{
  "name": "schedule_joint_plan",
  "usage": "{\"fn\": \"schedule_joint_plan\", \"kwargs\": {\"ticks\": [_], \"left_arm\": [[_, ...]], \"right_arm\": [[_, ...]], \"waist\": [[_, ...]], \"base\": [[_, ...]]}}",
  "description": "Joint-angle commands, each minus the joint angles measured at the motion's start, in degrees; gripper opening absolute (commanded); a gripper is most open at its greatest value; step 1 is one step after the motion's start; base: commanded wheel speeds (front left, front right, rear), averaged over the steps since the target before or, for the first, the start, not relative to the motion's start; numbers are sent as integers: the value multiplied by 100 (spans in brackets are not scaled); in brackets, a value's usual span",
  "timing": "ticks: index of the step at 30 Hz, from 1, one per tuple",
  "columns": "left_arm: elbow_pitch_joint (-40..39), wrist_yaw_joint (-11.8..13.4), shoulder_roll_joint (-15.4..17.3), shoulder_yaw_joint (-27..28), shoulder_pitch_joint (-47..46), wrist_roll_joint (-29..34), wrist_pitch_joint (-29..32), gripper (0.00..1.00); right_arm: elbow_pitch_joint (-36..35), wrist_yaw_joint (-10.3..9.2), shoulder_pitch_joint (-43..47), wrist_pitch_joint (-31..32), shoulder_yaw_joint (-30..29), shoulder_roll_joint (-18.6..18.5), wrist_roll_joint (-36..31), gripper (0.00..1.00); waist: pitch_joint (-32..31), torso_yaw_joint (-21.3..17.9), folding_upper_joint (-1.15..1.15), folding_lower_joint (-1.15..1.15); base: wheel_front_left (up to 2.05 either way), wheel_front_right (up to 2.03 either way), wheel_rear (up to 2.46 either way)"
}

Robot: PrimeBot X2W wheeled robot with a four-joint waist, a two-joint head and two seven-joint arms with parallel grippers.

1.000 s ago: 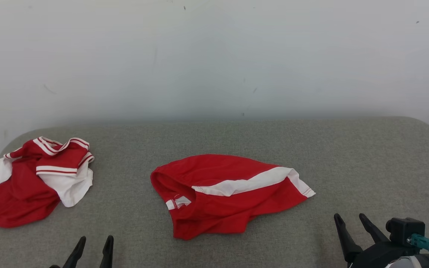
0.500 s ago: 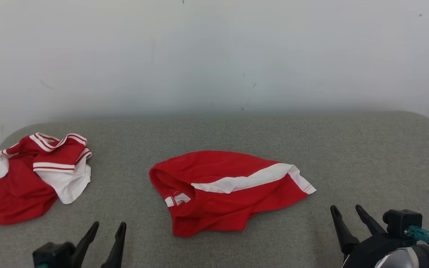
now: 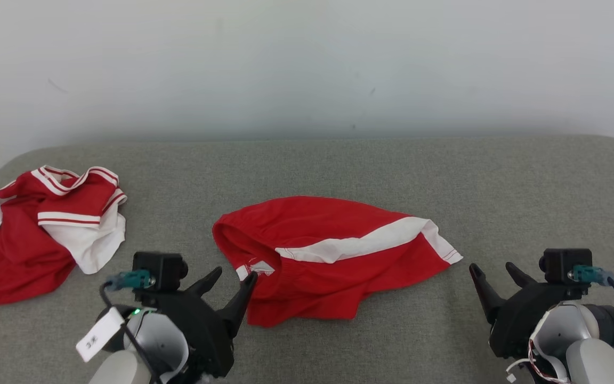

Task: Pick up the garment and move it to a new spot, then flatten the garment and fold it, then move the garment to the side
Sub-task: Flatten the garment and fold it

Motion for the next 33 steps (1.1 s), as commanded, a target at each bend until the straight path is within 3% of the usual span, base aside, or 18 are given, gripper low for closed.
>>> {"fn": "schedule_joint_plan", "kwargs": {"ticks": [1,11,16,28,30,33], "left_arm": [[28,48,-31,-41,-199,-7,157,100],[361,390,-393,-354,-1063,92,1212,100],[633,565,-568,-429,-1469,140,1418,100],[1184,784,-738,-564,-2332,106,1985,100],[1199,802,-754,-587,-2388,60,2049,95],[1225,860,-770,-637,-2424,13,2220,74]], "right_arm": [[42,-2,-138,135,-17,-26,-68,100],[207,-2,-837,821,65,-23,-479,100],[371,-2,-1095,905,-35,-17,-812,100],[989,-2,-1635,1019,-106,-22,-810,100],[1070,-2,-1723,1020,-139,-22,-794,100],[1192,-2,-1828,1072,-183,-22,-766,100]], "waist": [[138,-20,0,-1],[485,-64,0,-1],[655,-52,0,-1],[977,-16,0,-1],[1027,-8,0,-1],[1107,13,0,-1]], "base": [[0,0,0],[0,0,0],[0,0,0],[0,0,0],[0,0,0],[0,0,0]]}}
